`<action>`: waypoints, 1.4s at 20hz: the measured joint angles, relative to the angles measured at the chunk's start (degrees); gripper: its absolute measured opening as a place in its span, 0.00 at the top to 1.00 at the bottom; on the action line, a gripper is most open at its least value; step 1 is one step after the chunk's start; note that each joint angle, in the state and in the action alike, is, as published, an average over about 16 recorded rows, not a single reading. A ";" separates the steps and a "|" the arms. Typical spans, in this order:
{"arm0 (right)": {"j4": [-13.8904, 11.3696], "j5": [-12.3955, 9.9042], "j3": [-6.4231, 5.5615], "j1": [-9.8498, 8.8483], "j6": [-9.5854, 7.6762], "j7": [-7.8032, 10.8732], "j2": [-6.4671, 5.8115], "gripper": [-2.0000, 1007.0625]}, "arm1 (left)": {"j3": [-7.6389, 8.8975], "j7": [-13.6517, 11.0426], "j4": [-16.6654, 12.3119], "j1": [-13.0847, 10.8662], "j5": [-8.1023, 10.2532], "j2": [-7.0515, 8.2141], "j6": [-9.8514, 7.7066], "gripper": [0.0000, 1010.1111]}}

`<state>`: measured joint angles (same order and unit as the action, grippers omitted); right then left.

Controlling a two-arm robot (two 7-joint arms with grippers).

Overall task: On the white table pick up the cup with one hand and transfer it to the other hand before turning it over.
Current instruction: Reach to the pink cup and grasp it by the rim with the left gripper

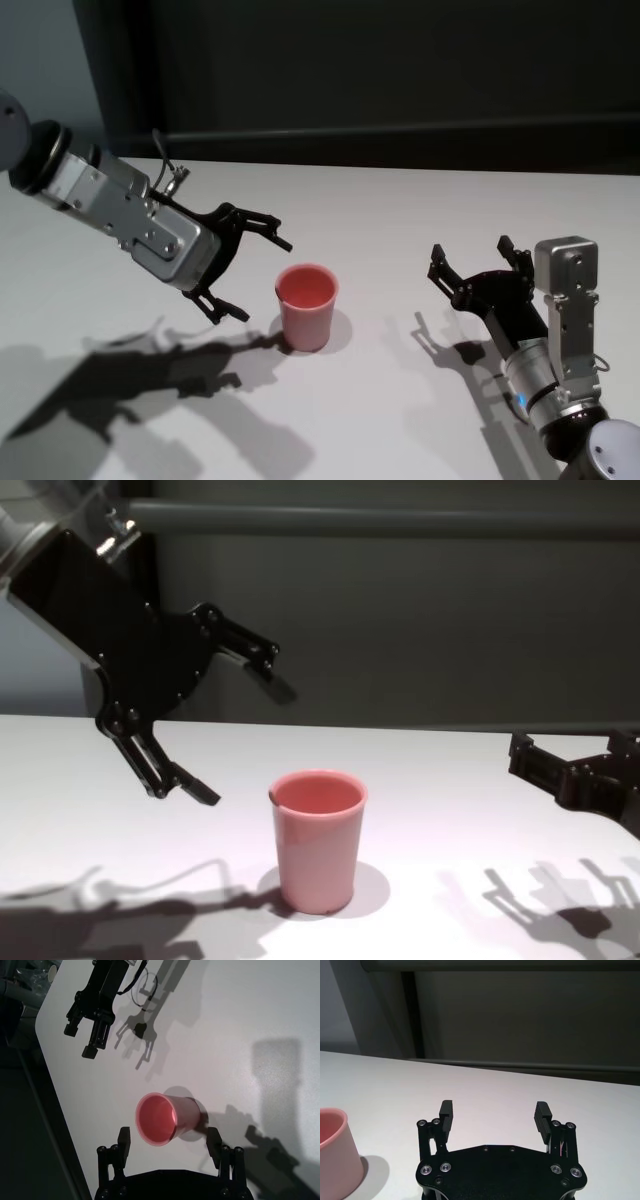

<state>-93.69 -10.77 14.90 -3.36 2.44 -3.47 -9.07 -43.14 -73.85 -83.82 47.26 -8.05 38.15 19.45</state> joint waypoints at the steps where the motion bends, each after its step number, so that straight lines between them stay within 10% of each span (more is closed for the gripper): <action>1: 0.00 0.00 0.00 0.00 0.00 0.00 0.00 0.00 | -0.38 -0.42 0.28 0.41 -0.02 -0.25 0.26 0.01; 17: 0.00 0.00 0.00 0.00 0.00 0.00 0.00 0.00 | -5.51 -5.72 4.99 5.73 0.00 -3.15 3.42 0.01; 28: 0.00 0.00 0.00 0.00 0.00 0.00 0.00 0.00 | -8.92 -5.57 7.91 8.30 -3.23 -4.86 5.17 0.01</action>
<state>-93.69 -10.77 14.90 -3.36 2.44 -3.47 -9.07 -52.05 -79.43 -75.92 55.56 -11.28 33.29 24.62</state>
